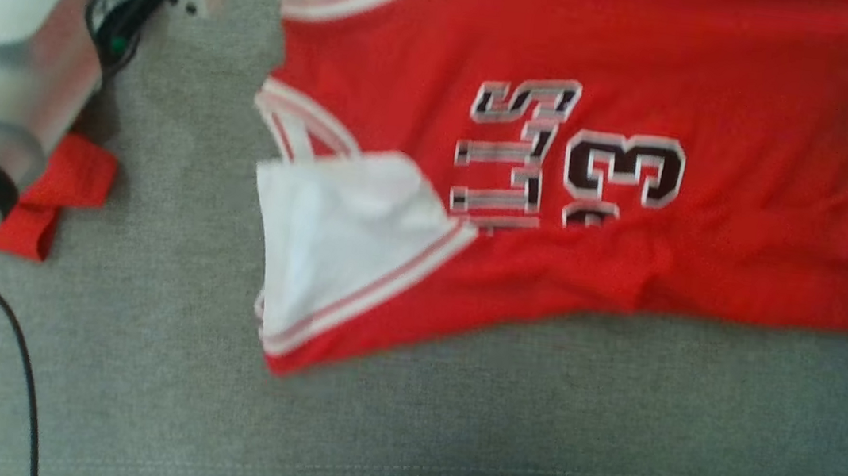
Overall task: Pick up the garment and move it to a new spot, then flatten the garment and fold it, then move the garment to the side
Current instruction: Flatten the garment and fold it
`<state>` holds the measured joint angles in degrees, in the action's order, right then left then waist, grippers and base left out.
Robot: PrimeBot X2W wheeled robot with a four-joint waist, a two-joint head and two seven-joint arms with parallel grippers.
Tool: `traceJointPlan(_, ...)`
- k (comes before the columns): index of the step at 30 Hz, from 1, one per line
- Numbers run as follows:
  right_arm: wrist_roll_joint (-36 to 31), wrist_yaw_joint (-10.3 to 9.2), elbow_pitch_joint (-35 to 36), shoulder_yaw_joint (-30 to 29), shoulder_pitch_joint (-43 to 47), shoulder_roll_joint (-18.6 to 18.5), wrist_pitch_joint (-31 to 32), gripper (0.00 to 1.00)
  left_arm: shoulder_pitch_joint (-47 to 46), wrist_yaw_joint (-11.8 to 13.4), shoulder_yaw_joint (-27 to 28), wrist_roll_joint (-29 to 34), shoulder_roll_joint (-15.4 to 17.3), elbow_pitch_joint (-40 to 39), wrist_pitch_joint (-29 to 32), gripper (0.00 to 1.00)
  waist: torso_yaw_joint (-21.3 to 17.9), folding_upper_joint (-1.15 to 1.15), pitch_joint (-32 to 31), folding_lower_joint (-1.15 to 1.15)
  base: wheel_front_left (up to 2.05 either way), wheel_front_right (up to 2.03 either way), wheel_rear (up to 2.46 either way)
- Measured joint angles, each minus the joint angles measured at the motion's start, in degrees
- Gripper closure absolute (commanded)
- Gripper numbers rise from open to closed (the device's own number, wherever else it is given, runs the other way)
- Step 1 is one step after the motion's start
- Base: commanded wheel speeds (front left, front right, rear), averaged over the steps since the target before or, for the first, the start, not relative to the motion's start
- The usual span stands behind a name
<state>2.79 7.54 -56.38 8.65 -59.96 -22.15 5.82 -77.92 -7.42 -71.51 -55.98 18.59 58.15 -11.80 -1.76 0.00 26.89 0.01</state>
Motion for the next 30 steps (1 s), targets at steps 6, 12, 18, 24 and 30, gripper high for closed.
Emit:
traceJointPlan(6, -2.98, 0.0, -2.31, -2.25, -1.66, 2.48, -4.58, 1.0, -1.21, 0.02, -0.07, 1.14, -1.67, 3.28, -1.44, 1.0, -0.58, 0.0, -0.15, 0.0, 0.0, 0.0, 0.0)
traceJointPlan(12, -3.2, 0.0, -4.03, -2.96, -0.49, 3.68, -8.28, 1.0, 1.66, -0.12, -0.37, 1.96, -1.7, 4.04, -2.08, 1.0, -0.84, 0.0, -2.97, -0.01, 0.0, 0.0, 0.0)
traceJointPlan(18, 0.36, 0.0, -5.1, -1.44, 4.55, 3.58, -9.94, 1.0, 7.61, -0.14, -1.58, 2.04, -0.83, 2.21, -2.42, 1.0, -0.8, 0.0, -7.46, -0.01, 0.0, 0.0, 0.0)
traceJointPlan(24, 6.12, 0.0, -4.31, 3.64, 9.7, 2.67, -8.2, 1.0, 13.89, -0.15, -2.32, 2.48, 1.27, -2.9, -2.42, 1.0, -0.59, 0.0, -12.7, -0.01, 0.0, 0.0, 0.0)
traceJointPlan(30, 14.13, 0.0, -0.13, 10.21, 18.06, -0.24, -2.02, 1.0, 20.58, -0.15, -3.43, 2.46, 4.81, -9.89, 0.03, 1.0, -0.08, 0.01, -17.84, -0.01, 0.0, 0.0, 0.0)
